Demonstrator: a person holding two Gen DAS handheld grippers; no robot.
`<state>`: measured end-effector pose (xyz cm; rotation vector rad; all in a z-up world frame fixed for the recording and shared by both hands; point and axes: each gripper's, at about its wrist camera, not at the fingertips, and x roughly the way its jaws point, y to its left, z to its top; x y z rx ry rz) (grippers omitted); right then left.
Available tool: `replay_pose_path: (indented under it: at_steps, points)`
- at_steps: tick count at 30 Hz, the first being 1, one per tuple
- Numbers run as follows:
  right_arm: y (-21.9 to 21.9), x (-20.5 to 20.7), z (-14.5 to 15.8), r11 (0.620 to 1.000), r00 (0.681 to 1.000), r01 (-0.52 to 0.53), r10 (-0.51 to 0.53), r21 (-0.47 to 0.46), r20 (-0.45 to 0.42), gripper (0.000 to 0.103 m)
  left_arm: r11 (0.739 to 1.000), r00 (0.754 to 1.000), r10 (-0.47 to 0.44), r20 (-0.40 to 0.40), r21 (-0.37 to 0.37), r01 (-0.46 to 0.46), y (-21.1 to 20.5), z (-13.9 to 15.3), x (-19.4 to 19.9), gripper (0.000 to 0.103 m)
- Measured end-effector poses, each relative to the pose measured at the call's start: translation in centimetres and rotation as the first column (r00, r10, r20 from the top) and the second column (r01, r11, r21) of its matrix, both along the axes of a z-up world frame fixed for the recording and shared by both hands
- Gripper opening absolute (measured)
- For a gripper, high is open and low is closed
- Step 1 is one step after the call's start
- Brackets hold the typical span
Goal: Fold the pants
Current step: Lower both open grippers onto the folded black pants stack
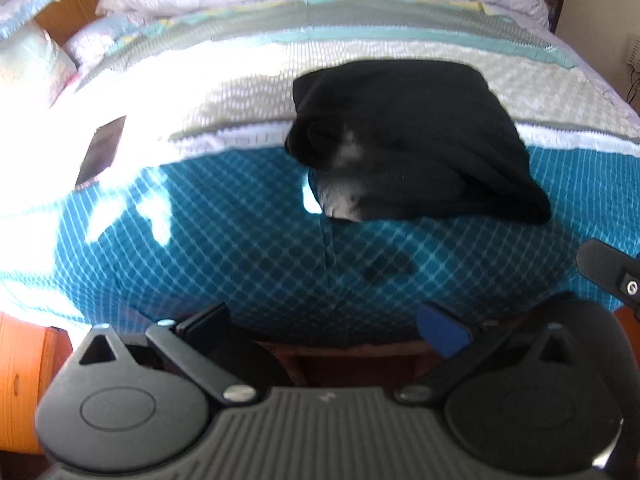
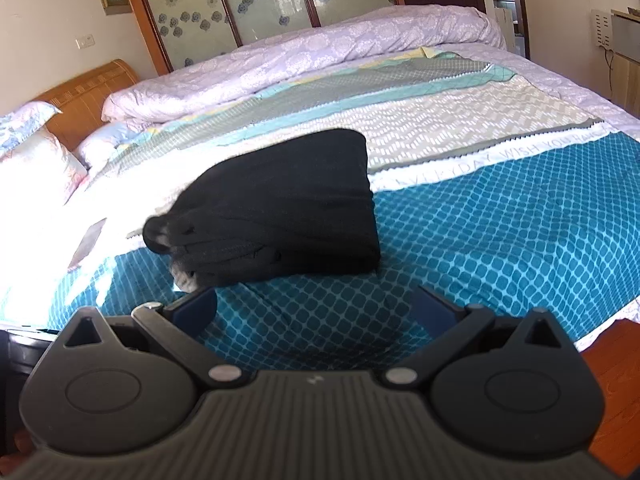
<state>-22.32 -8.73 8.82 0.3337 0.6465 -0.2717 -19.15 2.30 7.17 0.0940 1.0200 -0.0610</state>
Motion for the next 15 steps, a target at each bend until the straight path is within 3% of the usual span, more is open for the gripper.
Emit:
replay_pose_path:
  at_steps: [3,8,15]
  points:
    - [-0.3,-0.3,1.5,1.0,1.0,-0.007,0.006,0.005,0.027,0.103,1.0,0.998,-0.004,0.065,0.021,0.003,-0.6,1.8,-0.4,0.103]
    - [-1.2,-1.3,3.9,1.0,0.998,-0.006,0.006,0.004,0.065,0.103,0.999,0.994,-0.034,0.109,0.024,0.031,-1.8,3.6,-0.5,0.103]
    - [-3.0,-1.1,4.8,0.999,0.995,0.035,-0.035,0.005,0.09,0.103,0.999,0.993,-0.048,0.106,-0.007,0.048,-1.9,3.9,1.2,0.103]
